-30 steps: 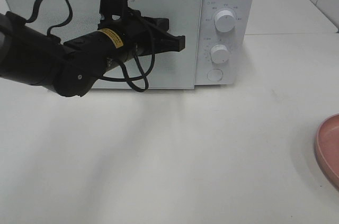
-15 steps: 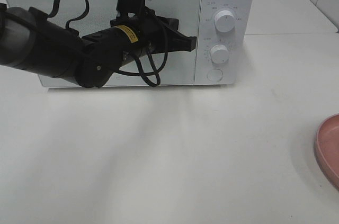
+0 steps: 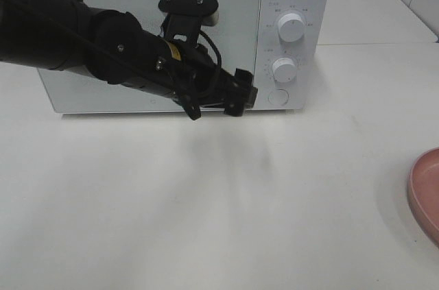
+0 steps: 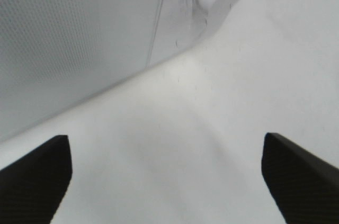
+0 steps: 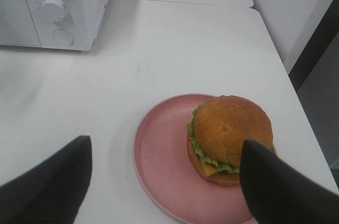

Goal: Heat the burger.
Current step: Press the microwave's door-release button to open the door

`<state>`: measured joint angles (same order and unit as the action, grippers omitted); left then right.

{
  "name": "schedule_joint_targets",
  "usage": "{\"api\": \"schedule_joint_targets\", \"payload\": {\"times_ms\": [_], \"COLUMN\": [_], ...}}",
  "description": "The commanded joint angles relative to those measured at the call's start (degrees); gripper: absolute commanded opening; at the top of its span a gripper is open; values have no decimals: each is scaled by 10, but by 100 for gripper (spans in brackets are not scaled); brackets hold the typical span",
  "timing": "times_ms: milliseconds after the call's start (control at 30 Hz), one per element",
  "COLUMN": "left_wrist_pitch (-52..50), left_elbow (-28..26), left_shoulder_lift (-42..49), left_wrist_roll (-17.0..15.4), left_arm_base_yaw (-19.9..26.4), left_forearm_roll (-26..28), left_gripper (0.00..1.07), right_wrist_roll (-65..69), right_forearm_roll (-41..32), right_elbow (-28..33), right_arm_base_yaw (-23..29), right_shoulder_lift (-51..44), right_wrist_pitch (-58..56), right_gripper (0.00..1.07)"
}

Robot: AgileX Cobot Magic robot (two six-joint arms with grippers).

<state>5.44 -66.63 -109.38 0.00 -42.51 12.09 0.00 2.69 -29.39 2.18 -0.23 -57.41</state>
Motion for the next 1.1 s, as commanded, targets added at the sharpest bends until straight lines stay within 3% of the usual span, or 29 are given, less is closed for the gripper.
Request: {"api": "schedule_joint_targets", "payload": {"times_ms": [33, 100, 300, 533, 633, 900, 967, 1000, 1033, 1100], "left_wrist_pitch": [77, 176, 340, 425, 450, 519, 528, 528, 544, 552], "left_elbow": [-3, -3, -3, -3, -3, 2, 14, 14, 29, 39], "left_shoulder_lift": [16, 36, 70, 108, 127, 178, 200, 200, 217, 225], "left_wrist_roll": [0, 0, 0, 0, -14, 0, 9, 9, 9, 16], "left_arm_base_yaw": [-3, -3, -3, -2, 9, 103, 155, 155, 197, 218], "left_forearm_roll": [7, 7, 7, 7, 8, 6, 6, 6, 6, 6], "left_gripper": [98, 97, 96, 96, 96, 96, 96, 96, 96, 96], "right_wrist_roll": [0, 0, 0, 0, 0, 0, 0, 0, 0, 0], "right_forearm_roll": [2, 2, 2, 2, 2, 2, 2, 2, 2, 2], "right_elbow": [1, 1, 1, 1, 1, 1, 1, 1, 1, 1], "right_arm_base_yaw": [-3, -3, -3, -3, -3, -3, -3, -3, -3, -3], "right_shoulder_lift": [-14, -14, -14, -14, -14, -14, -14, -14, -14, -14], "right_wrist_pitch": [5, 5, 5, 5, 5, 5, 5, 5, 5, 5], "right_gripper": [76, 76, 75, 75, 75, 75, 75, 75, 75, 75]}}
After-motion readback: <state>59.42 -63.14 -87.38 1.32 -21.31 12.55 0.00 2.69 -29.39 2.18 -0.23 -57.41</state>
